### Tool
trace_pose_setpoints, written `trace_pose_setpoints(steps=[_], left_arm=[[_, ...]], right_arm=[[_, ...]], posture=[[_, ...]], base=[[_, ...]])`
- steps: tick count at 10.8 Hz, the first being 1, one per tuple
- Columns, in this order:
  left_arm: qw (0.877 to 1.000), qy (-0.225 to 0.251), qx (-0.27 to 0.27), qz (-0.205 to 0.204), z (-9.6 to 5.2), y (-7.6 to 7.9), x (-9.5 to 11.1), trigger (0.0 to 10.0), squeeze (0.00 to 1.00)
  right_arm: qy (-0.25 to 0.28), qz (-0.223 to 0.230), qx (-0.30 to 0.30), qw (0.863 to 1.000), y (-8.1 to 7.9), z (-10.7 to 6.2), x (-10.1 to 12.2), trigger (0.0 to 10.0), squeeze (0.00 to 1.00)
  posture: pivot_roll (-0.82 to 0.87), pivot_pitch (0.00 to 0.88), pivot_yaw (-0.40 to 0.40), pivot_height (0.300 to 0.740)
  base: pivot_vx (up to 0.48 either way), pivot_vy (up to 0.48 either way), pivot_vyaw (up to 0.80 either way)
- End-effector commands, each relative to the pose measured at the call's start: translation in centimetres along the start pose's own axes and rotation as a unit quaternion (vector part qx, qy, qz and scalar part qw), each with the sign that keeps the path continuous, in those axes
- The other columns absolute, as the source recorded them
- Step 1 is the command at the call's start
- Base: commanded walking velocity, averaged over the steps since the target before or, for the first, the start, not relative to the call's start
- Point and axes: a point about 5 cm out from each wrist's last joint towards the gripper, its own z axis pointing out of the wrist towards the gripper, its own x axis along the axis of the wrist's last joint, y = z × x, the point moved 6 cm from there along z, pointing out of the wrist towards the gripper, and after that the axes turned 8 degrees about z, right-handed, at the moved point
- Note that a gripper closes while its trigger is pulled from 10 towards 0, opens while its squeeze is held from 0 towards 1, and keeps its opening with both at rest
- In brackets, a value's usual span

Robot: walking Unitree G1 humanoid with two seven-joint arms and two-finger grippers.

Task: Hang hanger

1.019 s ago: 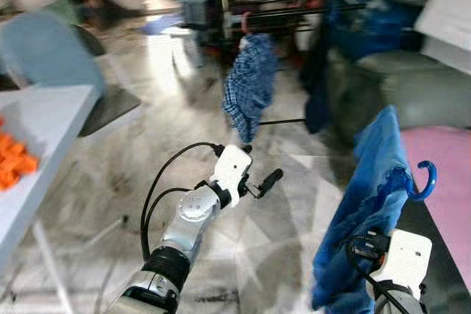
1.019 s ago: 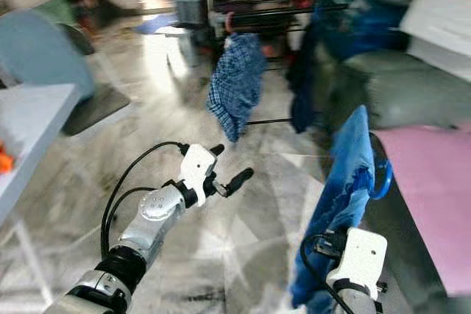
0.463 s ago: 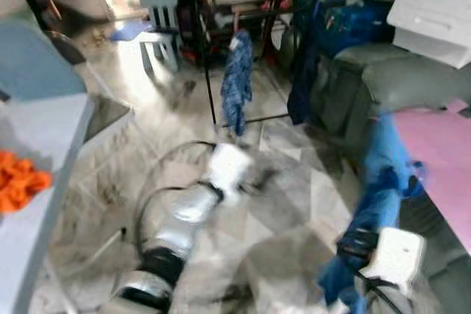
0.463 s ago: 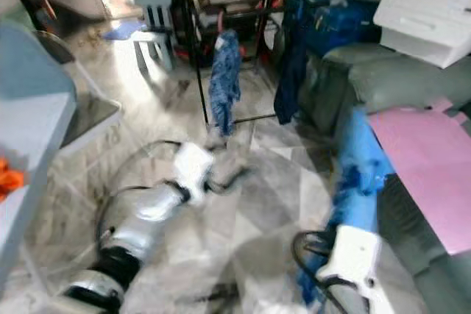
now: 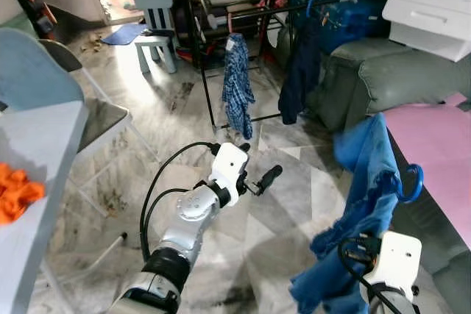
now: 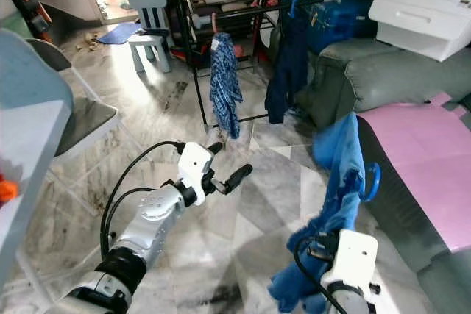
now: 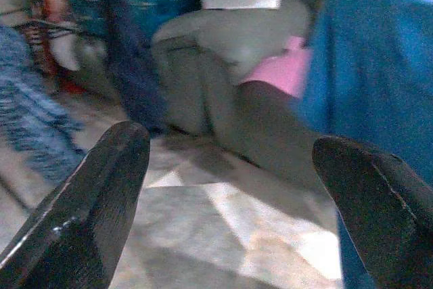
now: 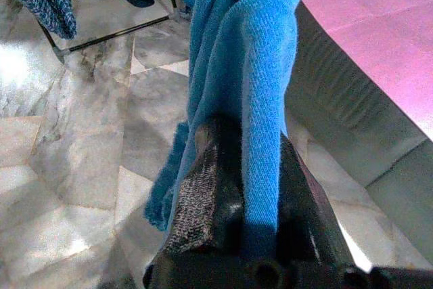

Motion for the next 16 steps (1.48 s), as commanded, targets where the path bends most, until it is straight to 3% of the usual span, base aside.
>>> trace_pose_setpoints(steps=[1,2,3,6,7,8,9,10,11,12,13,14,16], left_arm=[[0.998,-0.031,0.053,0.017,-0.2,-2.5,-0.7,10.0,0.00],[0.996,-0.043,0.070,0.017,-0.4,-3.2,-1.1,10.0,0.00],[0.994,-0.070,0.082,0.034,-1.1,-5.0,-2.0,10.0,0.00],[0.990,-0.090,0.092,0.051,-1.0,-8.5,-0.9,10.0,0.00],[0.986,-0.104,0.117,0.052,-2.3,-9.5,-2.0,10.0,0.00],[0.977,-0.121,0.164,0.059,-5.0,-10.6,-3.7,10.0,0.00],[0.971,-0.128,0.189,0.069,-7.4,-11.1,-4.9,10.0,0.00],[0.970,-0.130,0.192,0.069,-8.0,-11.1,-5.2,10.0,0.00],[0.972,-0.131,0.172,0.095,-9.1,-10.8,-5.2,10.0,0.00],[0.977,-0.125,0.124,0.124,-8.8,-9.7,-4.8,10.0,0.00],[0.979,-0.124,0.106,0.126,-8.3,-9.0,-4.5,10.0,0.00],[0.978,-0.118,0.139,0.105,-8.2,-9.5,-4.0,10.0,0.00],[0.963,-0.141,0.224,0.049,-10.2,-11.1,-5.4,10.0,0.00]], right_arm=[[0.016,0.003,0.013,1.000,-0.7,-0.1,1.0,10.0,0.00],[0.015,0.003,0.013,1.000,-0.6,-0.1,0.9,10.0,0.00],[0.017,0.010,0.014,1.000,-0.1,-0.2,1.1,10.0,0.00],[0.026,-0.002,0.059,0.998,-1.2,1.3,2.3,10.0,0.00],[0.030,-0.008,0.071,0.997,-1.7,1.9,2.8,10.0,0.00],[0.028,-0.009,0.079,0.996,-2.0,2.8,2.9,10.0,0.00],[0.021,-0.015,0.092,0.995,-2.6,3.3,2.7,10.0,0.00],[0.018,-0.016,0.097,0.995,-2.8,3.5,2.6,10.0,0.00],[0.009,-0.029,0.107,0.994,-2.9,4.1,2.4,10.0,0.00],[0.009,-0.042,0.108,0.993,-2.7,4.5,2.5,10.0,0.00],[0.016,-0.052,0.094,0.994,-2.1,4.7,2.6,10.0,0.00],[0.027,-0.047,0.079,0.995,-1.6,4.7,2.9,10.0,0.00],[0.043,-0.022,0.043,0.998,-0.5,5.0,2.9,10.0,0.00]], posture=[[-0.16,0.000,0.079,0.740],[-0.16,0.000,0.079,0.740],[-0.15,0.000,0.063,0.740],[-0.05,0.000,-0.006,0.740],[-0.03,0.000,-0.018,0.740],[0.05,0.000,-0.063,0.740],[0.09,0.000,-0.087,0.740],[0.11,0.000,-0.099,0.740],[0.17,0.000,-0.151,0.740],[0.19,0.000,-0.158,0.740],[0.17,0.000,-0.120,0.740],[0.16,0.000,-0.084,0.740],[0.16,0.000,-0.035,0.740]], base=[[0.000,0.000,0.00],[0.000,0.000,0.00],[0.000,0.000,0.00],[0.000,0.000,0.00],[0.000,0.000,0.00],[0.000,0.000,0.00],[0.000,0.000,0.00],[0.000,0.000,0.00],[0.000,0.000,0.00],[0.000,0.000,0.00],[0.000,0.000,0.00],[0.000,0.000,0.00],[0.000,0.000,0.00]])
